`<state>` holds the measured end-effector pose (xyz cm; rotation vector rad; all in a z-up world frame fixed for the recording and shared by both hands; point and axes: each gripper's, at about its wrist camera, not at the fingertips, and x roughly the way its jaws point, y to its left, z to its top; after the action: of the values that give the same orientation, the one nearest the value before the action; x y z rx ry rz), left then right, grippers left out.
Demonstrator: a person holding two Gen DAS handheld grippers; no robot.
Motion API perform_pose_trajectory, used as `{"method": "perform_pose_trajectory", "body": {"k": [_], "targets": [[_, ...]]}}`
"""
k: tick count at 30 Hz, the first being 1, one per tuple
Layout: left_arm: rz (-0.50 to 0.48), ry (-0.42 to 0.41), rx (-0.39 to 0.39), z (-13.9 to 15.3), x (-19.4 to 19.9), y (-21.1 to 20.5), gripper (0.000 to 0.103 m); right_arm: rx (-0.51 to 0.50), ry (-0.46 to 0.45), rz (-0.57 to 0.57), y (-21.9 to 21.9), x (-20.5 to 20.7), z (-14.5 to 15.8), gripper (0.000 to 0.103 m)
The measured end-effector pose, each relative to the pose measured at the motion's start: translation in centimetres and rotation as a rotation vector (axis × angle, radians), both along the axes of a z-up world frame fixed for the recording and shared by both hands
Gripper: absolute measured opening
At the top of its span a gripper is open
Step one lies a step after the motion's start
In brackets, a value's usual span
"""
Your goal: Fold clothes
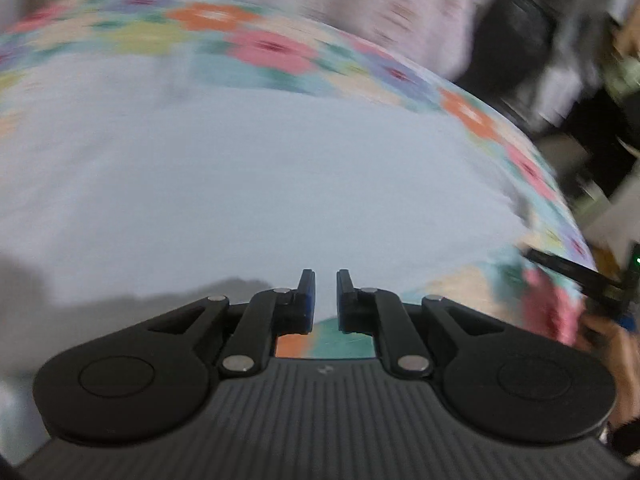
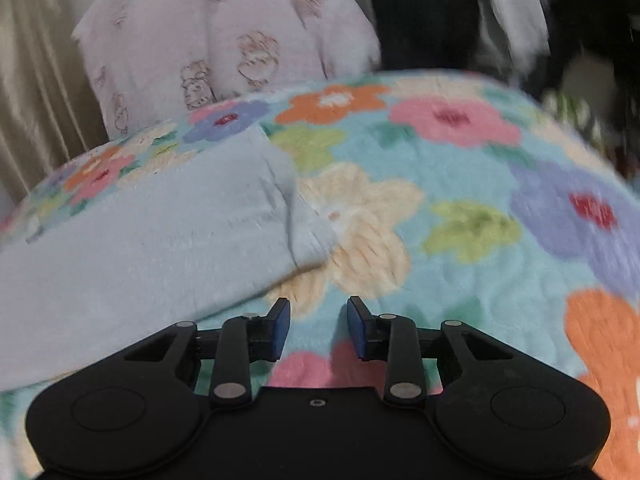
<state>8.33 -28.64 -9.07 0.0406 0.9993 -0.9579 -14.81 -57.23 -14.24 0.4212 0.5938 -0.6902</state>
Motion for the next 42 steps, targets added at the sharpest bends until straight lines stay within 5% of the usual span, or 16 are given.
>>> {"method": "perform_pose_trajectory", "body": {"k": [3,4,5,9,13,15,18,20,22,23,31,37,40,42], "targets": [[-0.087,0.055,-0.015,-1.0,-0.2,-5.0,0.013,-0.072,0.010,0.012,-0.6,1.6,-0.4,0.033],[-0.112,0.077,-0.015,-1.5,-0.2,-6.6,0.013,-0.087,0.015,0.009,-0.9,2.0,-0.4,0.024],[-0.112,0.090,-0.004,-2.0,-0.1,-7.8,0.013,-0.100,0.030,-0.001,-1.3,2.3,-0.5,0.000],[-0.070,0.117,0.059,-4.0,0.5,-10.2,0.013,-0.175,0.064,-0.185,-2.9,0.1,0.2,0.000],[-0.060,0.145,0.027,-4.4,0.9,-10.2,0.013,0.124,-0.127,-0.190,-5.0,-4.2,1.1,0.003],[-0.058,0.162,0.013,-4.6,1.1,-10.3,0.013,0.285,-0.239,-0.103,-4.5,-5.1,0.8,0.012],[-0.048,0.179,0.000,-4.9,1.4,-10.1,0.013,0.386,-0.304,0.005,-3.5,-3.9,0.2,0.027],[-0.035,0.189,-0.006,-5.4,1.4,-10.0,0.013,0.494,-0.347,0.030,-4.3,-2.3,-1.1,0.028],[-0.026,0.199,-0.015,-5.6,1.4,-9.8,0.013,0.519,-0.363,-0.031,-5.3,-1.1,-2.1,0.017],[-0.022,0.205,-0.018,-5.6,1.5,-9.6,0.013,0.506,-0.351,-0.062,-6.1,-0.5,-2.3,0.004],[0.004,0.263,-0.047,-6.6,2.0,-8.6,0.010,0.312,-0.357,-0.135,-6.4,0.5,-1.5,0.004],[0.006,0.274,-0.050,-7.0,2.2,-8.0,0.009,0.315,-0.449,-0.221,-7.5,-1.2,-0.8,0.006],[0.003,0.266,-0.035,-7.0,2.2,-7.8,0.009,0.183,-0.407,-0.369,-8.0,-2.1,0.1,0.004],[-0.005,0.261,-0.042,-6.9,2.2,-7.6,0.009,0.261,-0.458,-0.364,-9.4,-3.9,0.6,0.004]]}}
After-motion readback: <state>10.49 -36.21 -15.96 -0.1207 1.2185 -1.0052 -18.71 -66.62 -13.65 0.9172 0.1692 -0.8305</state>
